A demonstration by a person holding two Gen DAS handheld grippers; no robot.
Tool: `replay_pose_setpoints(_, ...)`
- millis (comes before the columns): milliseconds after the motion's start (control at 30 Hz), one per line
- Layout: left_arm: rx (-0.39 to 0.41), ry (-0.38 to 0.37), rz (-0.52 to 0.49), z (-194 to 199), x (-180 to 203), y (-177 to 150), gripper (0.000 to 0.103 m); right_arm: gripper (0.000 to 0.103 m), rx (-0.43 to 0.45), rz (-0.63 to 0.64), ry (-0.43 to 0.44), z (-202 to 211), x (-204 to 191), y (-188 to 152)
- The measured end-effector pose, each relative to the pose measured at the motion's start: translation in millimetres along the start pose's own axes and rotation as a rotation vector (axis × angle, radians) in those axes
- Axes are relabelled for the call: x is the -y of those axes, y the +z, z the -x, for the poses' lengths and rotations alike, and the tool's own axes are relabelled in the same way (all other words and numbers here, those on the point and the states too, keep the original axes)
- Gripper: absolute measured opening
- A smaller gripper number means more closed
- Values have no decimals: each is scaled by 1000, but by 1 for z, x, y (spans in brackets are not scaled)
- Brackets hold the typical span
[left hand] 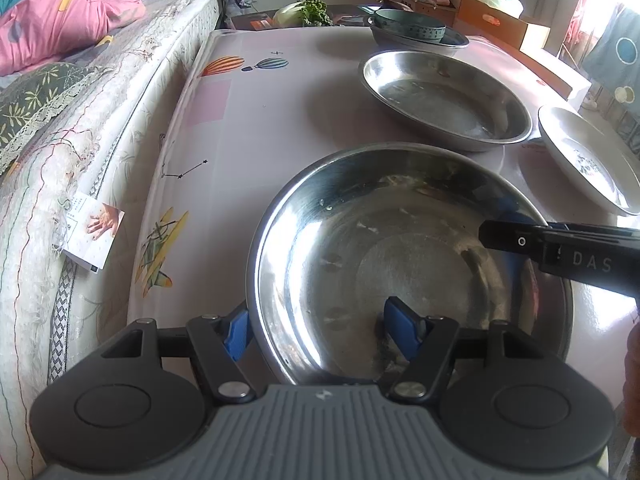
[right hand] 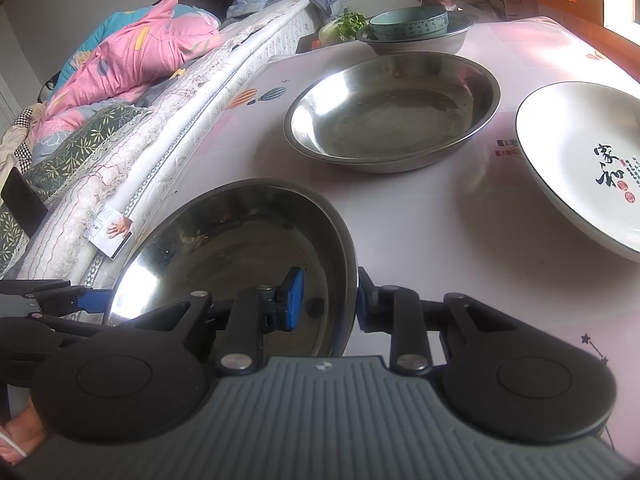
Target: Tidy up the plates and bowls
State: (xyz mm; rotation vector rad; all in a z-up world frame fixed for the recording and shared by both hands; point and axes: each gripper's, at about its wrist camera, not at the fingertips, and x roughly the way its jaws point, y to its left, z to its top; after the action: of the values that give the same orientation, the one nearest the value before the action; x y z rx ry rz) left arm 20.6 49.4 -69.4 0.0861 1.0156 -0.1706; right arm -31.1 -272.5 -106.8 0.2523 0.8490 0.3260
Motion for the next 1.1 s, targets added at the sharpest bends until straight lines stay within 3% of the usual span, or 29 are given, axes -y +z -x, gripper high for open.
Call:
replay_pose_setpoints(600,11,-15,13,3,-1,0,68,26,10,-8,-5,2,0,1)
replay_pose_setpoints(1100,47,-18,-15,5,-4,-11,59,24,10,26,-14,8,0,-9)
